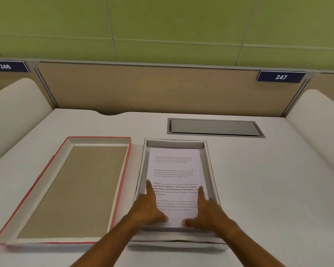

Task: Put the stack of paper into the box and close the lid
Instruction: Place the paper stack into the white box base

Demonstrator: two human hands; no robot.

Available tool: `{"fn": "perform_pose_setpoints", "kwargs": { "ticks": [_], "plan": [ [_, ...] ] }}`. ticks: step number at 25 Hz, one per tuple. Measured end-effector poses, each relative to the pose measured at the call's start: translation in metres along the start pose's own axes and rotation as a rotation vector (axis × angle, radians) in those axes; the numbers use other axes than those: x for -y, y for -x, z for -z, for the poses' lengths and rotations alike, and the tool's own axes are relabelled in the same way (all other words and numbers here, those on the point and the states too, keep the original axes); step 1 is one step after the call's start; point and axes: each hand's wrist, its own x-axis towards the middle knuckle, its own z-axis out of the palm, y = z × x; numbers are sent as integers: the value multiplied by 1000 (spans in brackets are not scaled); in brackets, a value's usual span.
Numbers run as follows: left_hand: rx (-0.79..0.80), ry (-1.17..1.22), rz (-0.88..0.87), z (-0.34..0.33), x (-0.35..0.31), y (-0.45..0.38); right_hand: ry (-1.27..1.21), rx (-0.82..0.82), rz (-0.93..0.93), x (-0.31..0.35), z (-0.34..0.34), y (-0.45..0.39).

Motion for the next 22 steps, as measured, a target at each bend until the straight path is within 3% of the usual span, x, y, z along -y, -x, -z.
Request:
{"fn": "perform_pose_setpoints", "kwargs": {
  "ticks": [6,15,18,20,22],
  "plan": [
    [-66,-260,39,-24,6,18,156,46,-47,0,-8,16],
    [-108,-277,63,-27,7,16,251,-71,1,-1,-11,22],
    [-27,-184,60,-19,5,17,168,-2,-26,-3,-6,16],
    [-1,-8,14,-6,0,15,-18,57,-36,-3,4,7],
    [-60,214,-2,6,-6,10,-234,12,-11,-1,13,-3]
  ]
}}
